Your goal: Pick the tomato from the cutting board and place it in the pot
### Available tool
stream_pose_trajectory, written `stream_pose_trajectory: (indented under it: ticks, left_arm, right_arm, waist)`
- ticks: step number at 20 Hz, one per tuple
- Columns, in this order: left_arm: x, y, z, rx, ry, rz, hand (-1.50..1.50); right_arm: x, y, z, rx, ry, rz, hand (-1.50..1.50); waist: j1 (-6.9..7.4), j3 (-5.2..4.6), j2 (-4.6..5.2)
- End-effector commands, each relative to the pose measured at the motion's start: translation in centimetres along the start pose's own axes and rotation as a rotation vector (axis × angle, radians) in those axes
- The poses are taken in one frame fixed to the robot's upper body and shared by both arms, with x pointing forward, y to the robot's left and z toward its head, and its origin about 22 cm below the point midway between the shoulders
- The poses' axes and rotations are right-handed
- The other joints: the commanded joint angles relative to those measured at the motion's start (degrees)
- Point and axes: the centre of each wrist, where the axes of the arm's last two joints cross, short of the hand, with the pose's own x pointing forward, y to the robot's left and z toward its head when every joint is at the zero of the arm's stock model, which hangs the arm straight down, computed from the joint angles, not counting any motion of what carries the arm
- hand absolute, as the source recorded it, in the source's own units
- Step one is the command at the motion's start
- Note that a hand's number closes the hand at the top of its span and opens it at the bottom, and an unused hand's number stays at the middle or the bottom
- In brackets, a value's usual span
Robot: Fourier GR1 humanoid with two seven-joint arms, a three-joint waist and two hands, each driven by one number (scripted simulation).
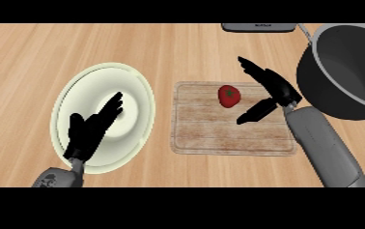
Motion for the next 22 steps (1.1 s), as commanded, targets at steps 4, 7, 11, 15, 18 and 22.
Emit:
stream_pose_trajectory:
  ticks: [4,7,11,15,18,22]
  left_arm:
    - [-0.4,0.6,0.0,0.020,0.009,0.003,0.00]
    - [-0.7,-0.7,-1.6,0.005,0.017,0.002,0.00]
    - [0.4,-2.6,0.3,-0.011,0.003,0.018,0.00]
    - [1.1,0.1,0.0,0.004,0.010,-0.024,0.00]
    - [1.2,-1.9,-1.1,-0.009,0.006,-0.010,0.00]
    - [0.9,-0.9,0.3,-0.027,-0.010,0.007,0.00]
  right_arm:
    - [-2.4,0.7,-0.4,0.051,-0.053,-0.177,-1.50]
    - [-3.3,3.0,-1.9,0.045,-0.008,-0.231,-1.50]
    - [-3.2,3.0,-3.2,0.051,-0.010,-0.287,-1.50]
    - [-5.7,5.3,-2.2,0.084,-0.004,-0.305,-1.50]
    - [-6.2,4.3,-1.9,0.131,-0.080,-0.093,1.50]
    - [-8.8,5.3,-1.4,0.071,-0.084,-0.231,1.50]
  waist:
    - [-0.03,-0.05,0.00]
    - [0.00,-0.05,0.15]
    - [0.40,-0.03,0.10]
    - [0.09,-0.04,0.02]
    - [0.63,0.01,0.32]
    - [1.13,0.03,0.39]
